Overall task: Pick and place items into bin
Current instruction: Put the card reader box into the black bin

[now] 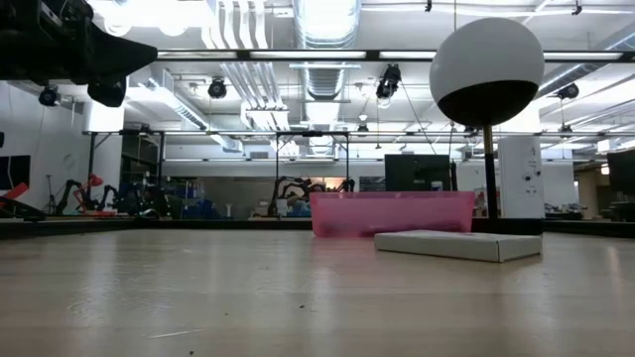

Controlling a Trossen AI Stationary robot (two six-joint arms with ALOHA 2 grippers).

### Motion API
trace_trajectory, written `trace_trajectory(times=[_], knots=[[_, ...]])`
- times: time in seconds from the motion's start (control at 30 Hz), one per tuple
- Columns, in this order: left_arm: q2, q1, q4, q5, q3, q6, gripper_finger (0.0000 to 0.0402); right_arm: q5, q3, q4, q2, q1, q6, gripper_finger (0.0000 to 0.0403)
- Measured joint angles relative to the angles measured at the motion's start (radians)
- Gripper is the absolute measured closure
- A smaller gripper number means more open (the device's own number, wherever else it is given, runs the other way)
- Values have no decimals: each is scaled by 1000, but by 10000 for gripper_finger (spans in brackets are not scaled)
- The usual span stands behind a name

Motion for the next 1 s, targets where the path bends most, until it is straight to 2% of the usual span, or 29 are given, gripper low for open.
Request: trace_trajectory(times=[0.33,0.67,0.87,1.0], knots=[[0,0,0,0,0,0,402,-36,-3,0,0,0,2,287],[0,0,0,0,0,0,402,-164,27,6,0,0,-7,270],[0,0,0,0,0,-13,402,-151,59,12,0,-1,-5,280],[0,0,-1,-1,0,-49,402,-56,83,23,0,-3,4,282]])
